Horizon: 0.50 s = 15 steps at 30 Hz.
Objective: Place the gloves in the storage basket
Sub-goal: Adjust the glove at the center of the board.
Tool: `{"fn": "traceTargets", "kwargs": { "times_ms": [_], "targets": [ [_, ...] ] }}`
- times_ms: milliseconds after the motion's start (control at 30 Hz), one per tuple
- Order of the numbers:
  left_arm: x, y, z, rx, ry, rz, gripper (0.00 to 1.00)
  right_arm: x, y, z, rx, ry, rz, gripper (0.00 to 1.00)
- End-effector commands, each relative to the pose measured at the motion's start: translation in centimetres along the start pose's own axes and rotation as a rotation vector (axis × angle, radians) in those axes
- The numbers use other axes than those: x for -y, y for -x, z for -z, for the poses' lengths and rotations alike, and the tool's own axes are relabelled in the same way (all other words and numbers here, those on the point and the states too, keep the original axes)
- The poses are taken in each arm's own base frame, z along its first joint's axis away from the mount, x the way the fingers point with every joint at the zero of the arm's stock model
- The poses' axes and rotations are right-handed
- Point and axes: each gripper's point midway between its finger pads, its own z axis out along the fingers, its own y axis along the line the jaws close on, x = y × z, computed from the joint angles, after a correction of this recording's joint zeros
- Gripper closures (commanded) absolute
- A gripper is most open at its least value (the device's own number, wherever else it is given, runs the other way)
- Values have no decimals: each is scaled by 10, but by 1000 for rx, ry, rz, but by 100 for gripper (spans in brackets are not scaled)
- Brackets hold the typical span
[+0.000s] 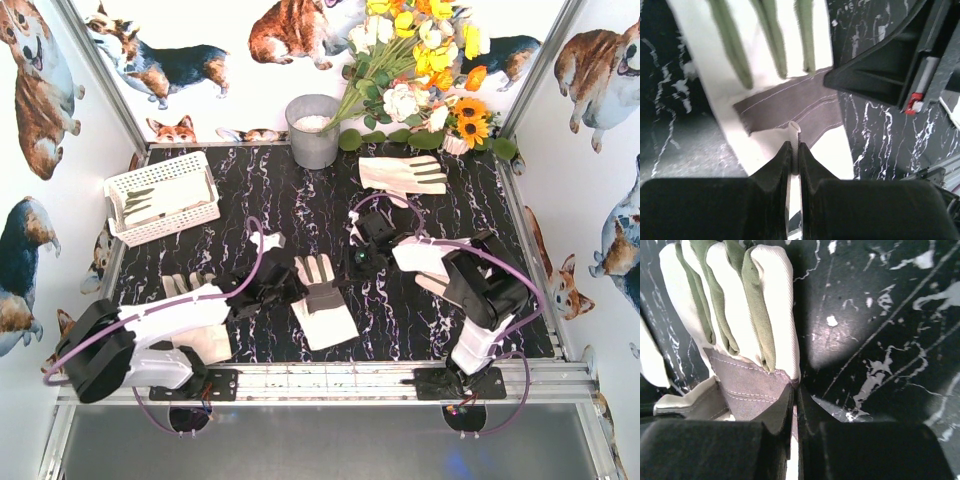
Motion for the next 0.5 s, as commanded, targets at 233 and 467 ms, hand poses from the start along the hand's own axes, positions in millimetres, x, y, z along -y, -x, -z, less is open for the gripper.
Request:
{"fn": "traceTargets", "kwargs": {
  "times_ms": [233, 467],
  "targets": [
    [-92, -39, 23, -73, 255, -33, 100, 75, -11, 20, 35, -376, 32, 100],
    [-91, -46, 7, -101, 241, -53, 100, 89, -18, 34, 55, -453, 36, 100]
  ]
}}
